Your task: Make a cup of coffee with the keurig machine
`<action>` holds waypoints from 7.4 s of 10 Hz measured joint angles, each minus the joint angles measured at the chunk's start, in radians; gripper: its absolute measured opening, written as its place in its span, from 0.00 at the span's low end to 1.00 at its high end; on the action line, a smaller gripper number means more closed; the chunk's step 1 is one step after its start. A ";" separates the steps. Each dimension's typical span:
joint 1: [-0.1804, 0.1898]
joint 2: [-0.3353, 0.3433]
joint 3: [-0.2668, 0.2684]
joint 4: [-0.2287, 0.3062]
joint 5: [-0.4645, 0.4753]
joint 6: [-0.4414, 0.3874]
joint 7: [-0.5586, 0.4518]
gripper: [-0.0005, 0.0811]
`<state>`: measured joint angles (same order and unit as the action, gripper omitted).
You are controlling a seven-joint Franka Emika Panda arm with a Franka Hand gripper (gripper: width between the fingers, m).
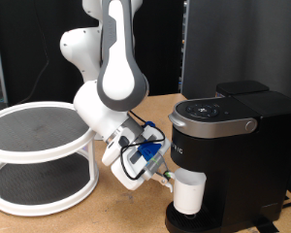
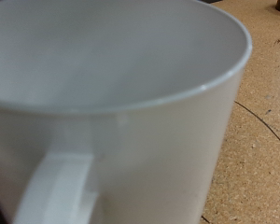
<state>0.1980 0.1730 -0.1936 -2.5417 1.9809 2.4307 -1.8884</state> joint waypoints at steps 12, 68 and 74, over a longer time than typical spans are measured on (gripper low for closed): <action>-0.003 0.054 0.008 0.012 0.012 -0.002 -0.010 0.59; -0.253 -0.595 0.439 0.297 -1.859 -0.463 1.195 1.00; -0.255 -0.458 0.458 0.502 -1.853 -0.538 1.298 1.00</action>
<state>-0.0573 -0.2854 0.2639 -2.0399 0.1276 1.8925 -0.5900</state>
